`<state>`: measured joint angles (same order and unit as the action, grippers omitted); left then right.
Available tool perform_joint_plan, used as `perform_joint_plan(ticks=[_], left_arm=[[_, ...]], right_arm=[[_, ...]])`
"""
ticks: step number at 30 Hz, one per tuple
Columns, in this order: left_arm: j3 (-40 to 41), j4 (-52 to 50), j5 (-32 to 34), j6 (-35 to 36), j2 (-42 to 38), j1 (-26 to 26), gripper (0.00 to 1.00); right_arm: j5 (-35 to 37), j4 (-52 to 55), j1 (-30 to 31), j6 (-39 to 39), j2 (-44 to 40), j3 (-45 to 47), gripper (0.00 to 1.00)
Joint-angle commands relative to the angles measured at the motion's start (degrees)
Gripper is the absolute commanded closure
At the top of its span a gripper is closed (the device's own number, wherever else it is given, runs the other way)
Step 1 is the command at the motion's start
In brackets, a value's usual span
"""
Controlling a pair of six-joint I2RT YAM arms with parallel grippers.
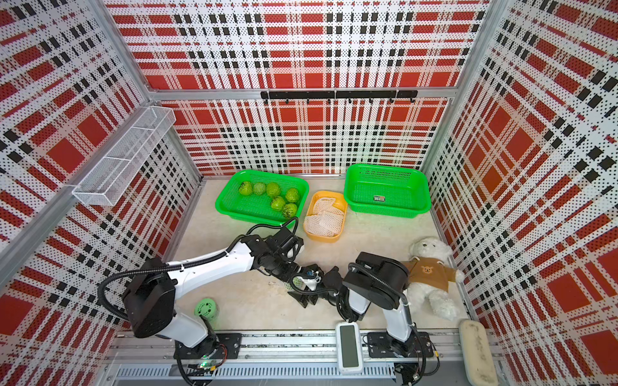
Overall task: Sleeve custard apples in foam nets
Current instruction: Pick up the custard apple from the center of the board.
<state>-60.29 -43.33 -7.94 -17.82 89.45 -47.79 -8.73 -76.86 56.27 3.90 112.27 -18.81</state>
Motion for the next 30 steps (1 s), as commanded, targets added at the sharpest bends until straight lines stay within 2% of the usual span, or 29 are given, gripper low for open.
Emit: perform_joint_plan(ticks=[1,4,7,10,12,15,18,20,23,24,25,26,30], left_arm=[[1.8,0.6,0.1,-0.5,0.9,0.1,1.00],[2.4,1.4,-0.8,-0.5,0.9,0.5,1.00],[3.1,2.3,-2.0,-0.9,1.0,1.9,1.00],[3.7,2.8,-2.0,-1.3,-0.1,2.7,1.00],[4.2,3.1,-2.2,-1.2,-0.6,3.3,1.00],[5.0,3.2,-2.6,-1.2,-1.0,4.1,1.00],[5.5,3.8,-3.3,-1.0,-1.3,4.5,0.98],[5.7,4.8,-4.9,-0.7,-1.9,4.8,0.86],[5.9,8.3,-9.8,1.0,-4.6,5.0,0.56],[6.4,10.6,-12.4,1.3,-6.4,5.2,0.34],[6.9,12.5,-14.4,1.3,-8.0,5.6,0.05],[7.4,14.1,-16.3,1.4,-9.5,6.3,0.01],[10.5,21.4,-25.1,1.2,-18.2,9.6,0.01]], right_arm=[[1.0,-4.5,0.4,0.8,1.6,-1.8,0.08],[0.8,-4.4,0.7,1.1,2.4,-2.8,0.11],[0.9,-4.4,1.0,0.7,2.8,-3.8,0.03],[2.7,-4.4,1.6,0.1,3.5,-5.0,0.02],[3.2,-4.5,1.8,-0.2,4.2,-5.7,0.09],[4.3,-4.5,2.1,-0.5,4.9,-6.0,0.27],[4.0,-4.4,2.1,-0.5,4.6,-5.8,0.38],[2.8,-4.5,2.1,-0.6,3.9,-5.3,0.43],[1.3,-3.4,1.9,-1.0,2.4,-4.6,0.49],[0.5,-2.4,1.8,-1.2,1.7,-4.4,0.49],[0.0,-1.2,1.7,-1.3,0.9,-4.3,0.50],[-0.5,0.1,1.7,-1.4,-0.1,-4.3,0.50],[-3.9,7.3,1.0,-2.3,-5.1,-4.3,0.52]])
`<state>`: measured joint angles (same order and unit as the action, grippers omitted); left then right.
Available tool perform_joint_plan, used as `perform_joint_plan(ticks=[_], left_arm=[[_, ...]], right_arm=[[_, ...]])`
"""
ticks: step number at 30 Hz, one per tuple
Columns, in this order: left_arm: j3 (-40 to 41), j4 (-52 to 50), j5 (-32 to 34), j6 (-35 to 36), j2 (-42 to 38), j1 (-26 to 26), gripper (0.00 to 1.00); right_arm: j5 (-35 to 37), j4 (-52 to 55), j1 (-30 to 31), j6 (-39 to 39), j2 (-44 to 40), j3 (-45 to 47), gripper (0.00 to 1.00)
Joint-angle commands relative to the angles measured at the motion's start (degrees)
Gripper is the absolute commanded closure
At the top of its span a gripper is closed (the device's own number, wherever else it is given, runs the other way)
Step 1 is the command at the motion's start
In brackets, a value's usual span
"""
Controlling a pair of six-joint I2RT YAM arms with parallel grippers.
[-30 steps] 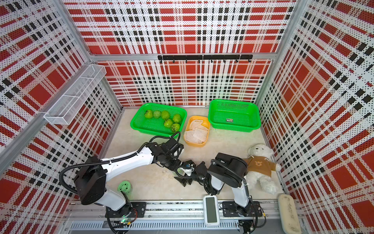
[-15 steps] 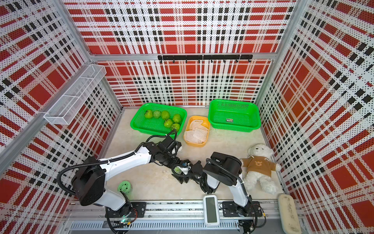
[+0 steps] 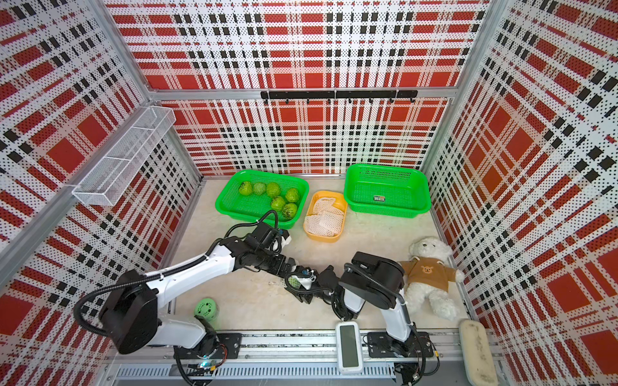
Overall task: Sleeve custard apples in foam nets
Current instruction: Pick up the custard apple from the center of the board.
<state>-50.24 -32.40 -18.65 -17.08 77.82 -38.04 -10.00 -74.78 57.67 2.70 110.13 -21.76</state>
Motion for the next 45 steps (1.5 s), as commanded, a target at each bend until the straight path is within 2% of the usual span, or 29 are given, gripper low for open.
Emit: perform_joint_plan(ticks=[1,5,11,19,27,31,34,39,45], left_arm=[[1.6,12.6,-17.3,0.5,-9.0,0.6,0.01],[7.1,20.8,-22.8,-1.9,-18.6,3.9,0.01],[9.3,24.8,-21.1,-2.0,-27.0,4.0,0.01],[12.6,29.6,-17.9,0.6,-36.3,3.7,0.01],[14.1,32.5,-15.6,4.1,-36.0,0.8,0.01],[13.4,32.7,-16.5,8.8,-34.6,-4.0,0.01],[12.3,32.2,-15.5,12.8,-33.6,-7.4,0.01],[8.8,28.9,-12.5,20.1,-30.2,-9.8,0.01],[6.4,28.1,-10.8,24.5,-28.6,-10.1,0.01]], right_arm=[[-4.4,7.8,-1.1,-1.8,-4.6,-1.7,0.53],[-13.7,25.8,-4.6,-4.6,-13.9,-5.5,0.56],[-23.6,64.0,-7.8,-2.3,-26.7,-18.0,0.57],[-34.9,104.0,-14.0,-0.6,-30.6,-36.1,0.57],[-38.9,121.7,-17.7,1.9,-32.9,-45.6,0.55],[-46.3,127.7,-22.1,-1.3,-31.1,-49.8,0.56],[-47.0,133.6,-22.6,-0.2,-30.4,-53.1,0.56],[-51.8,134.0,-22.5,-1.7,-32.1,-52.0,0.56],[-52.9,135.9,-22.3,-0.4,-34.1,-50.9,0.57]])
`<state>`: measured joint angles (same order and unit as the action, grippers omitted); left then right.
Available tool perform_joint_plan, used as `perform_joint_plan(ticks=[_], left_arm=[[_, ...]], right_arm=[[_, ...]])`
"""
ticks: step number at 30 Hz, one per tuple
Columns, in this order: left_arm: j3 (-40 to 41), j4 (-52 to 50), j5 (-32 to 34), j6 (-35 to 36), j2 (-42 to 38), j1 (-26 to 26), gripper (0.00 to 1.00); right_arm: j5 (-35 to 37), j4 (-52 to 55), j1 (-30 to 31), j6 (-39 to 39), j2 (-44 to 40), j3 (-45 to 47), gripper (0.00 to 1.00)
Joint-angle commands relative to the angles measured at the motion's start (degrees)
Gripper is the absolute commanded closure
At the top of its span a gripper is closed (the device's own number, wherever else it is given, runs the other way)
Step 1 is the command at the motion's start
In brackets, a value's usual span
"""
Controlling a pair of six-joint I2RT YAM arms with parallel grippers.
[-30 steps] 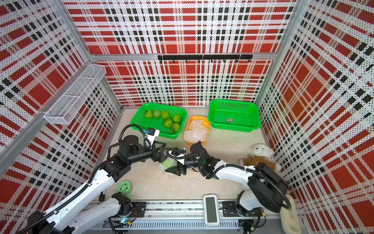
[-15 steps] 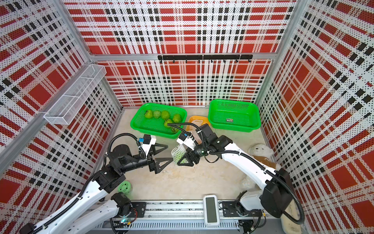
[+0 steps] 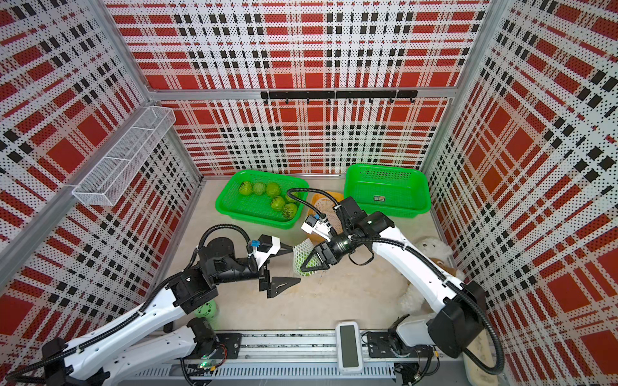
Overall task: Sleeve custard apples in foam nets
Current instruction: Pick up the custard apple from the center of the board.
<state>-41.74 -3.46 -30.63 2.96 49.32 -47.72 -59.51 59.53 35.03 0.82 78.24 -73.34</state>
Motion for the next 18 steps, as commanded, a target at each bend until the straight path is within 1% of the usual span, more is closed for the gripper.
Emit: perform_joint_plan(ticks=[1,4,7,9,11,14,18], left_arm=[[-2.4,-1.0,1.4,5.2,-0.1,-0.4,0.01],[-3.1,-1.4,-0.5,6.5,0.0,-0.4,0.01],[-4.6,-2.6,-4.7,6.7,1.0,-0.3,0.01],[-6.2,-4.4,-8.5,6.4,2.4,-0.2,0.01],[-8.2,-8.4,-10.3,6.7,4.0,-0.4,0.01],[-9.7,-12.5,-9.0,7.6,5.1,-1.8,0.00],[-8.8,-13.2,-5.0,7.6,3.9,-2.8,0.01]], right_arm=[[-3.4,1.8,0.5,1.5,-2.5,0.9,0.57],[-4.0,2.3,0.9,2.1,-2.6,1.1,0.57],[-4.5,2.5,1.2,2.5,-2.5,0.8,0.57],[-4.1,2.5,1.1,2.6,-2.2,0.3,0.57],[-4.1,3.0,1.1,2.9,-1.7,-0.5,0.58],[-3.7,2.9,1.0,2.6,-0.9,-1.8,0.58],[-4.7,3.0,1.1,2.4,0.3,-3.5,0.59]])
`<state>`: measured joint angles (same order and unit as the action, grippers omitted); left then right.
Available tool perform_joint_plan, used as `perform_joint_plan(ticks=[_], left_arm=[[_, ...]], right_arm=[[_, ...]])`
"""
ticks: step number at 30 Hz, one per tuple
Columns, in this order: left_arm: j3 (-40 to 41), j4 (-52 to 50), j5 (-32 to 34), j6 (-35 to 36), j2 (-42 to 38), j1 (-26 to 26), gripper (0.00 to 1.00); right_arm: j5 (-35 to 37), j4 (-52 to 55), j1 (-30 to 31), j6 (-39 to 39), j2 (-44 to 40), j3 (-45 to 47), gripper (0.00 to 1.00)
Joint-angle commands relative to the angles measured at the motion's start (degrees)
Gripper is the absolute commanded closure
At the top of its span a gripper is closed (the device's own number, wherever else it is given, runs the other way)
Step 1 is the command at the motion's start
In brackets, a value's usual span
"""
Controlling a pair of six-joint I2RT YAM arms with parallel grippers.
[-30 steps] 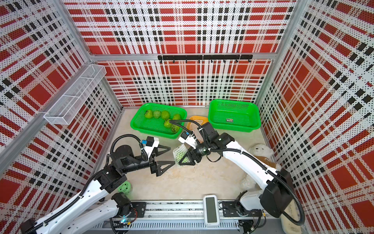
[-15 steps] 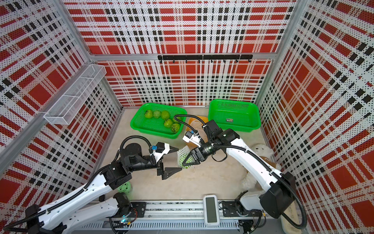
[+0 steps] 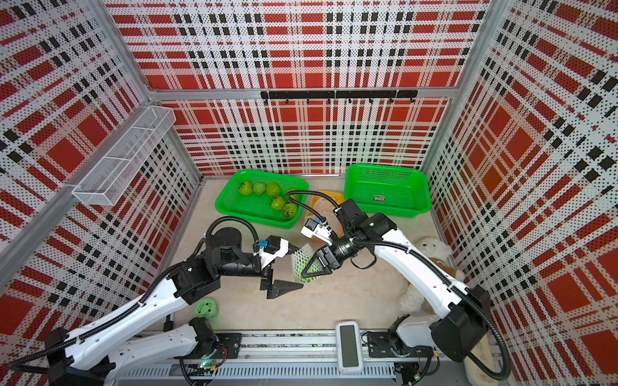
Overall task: Sleeve custard apples in foam nets
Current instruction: Pick up the custard apple from the center of the board.
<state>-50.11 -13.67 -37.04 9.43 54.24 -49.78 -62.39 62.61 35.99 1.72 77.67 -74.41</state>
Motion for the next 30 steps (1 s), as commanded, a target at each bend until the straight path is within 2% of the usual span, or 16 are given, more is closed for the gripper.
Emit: perform_joint_plan(ticks=[1,9,16,19,25,30], left_arm=[[-0.1,-2.9,2.7,1.1,-1.4,-1.0,0.01],[1.2,-2.1,10.9,2.7,-1.4,-3.8,0.05],[2.4,0.2,19.0,3.6,-0.3,-7.7,0.18],[3.2,1.1,22.4,3.8,-0.4,-9.1,0.20],[5.5,3.9,34.8,3.6,-1.8,-10.6,0.48],[9.5,11.0,38.9,2.9,-5.5,-10.5,0.56]], right_arm=[[-1.9,-0.1,0.1,1.4,1.2,-2.8,0.59],[-2.3,-1.2,0.1,-1.3,2.3,-4.6,0.60],[-2.4,-2.1,0.1,-2.9,3.3,-5.9,0.59],[-2.4,-2.7,0.0,-3.9,3.8,-6.3,0.59],[-1.4,-2.1,-0.2,-4.2,4.3,-6.5,0.53],[-0.5,-6.0,-0.2,-6.2,2.5,-2.6,0.42]])
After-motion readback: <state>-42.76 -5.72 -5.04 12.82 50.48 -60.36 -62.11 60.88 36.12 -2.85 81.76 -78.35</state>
